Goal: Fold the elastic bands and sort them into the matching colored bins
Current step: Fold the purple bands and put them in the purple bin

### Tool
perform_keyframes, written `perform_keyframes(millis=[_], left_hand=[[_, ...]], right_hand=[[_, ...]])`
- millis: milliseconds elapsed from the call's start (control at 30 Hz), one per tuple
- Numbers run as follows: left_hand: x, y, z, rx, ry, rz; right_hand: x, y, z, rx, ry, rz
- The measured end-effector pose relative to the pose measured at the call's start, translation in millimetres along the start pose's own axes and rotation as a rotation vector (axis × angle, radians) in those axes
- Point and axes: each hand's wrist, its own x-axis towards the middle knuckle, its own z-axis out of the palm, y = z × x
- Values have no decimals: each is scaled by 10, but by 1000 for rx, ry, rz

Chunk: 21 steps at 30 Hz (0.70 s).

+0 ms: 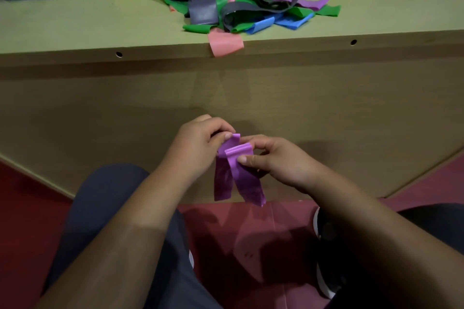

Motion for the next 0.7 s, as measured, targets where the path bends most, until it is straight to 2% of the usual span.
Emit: perform_keyframes(millis=[367, 500, 700], left_hand=[[15, 31, -19, 119, 52, 29], [29, 2, -8, -75, 54, -49], [10, 32, -8, -227, 26, -180]], right_hand=[[34, 36, 73, 37, -2, 6], [28, 37, 88, 13, 12, 2], [36, -5, 89, 17, 43, -57]])
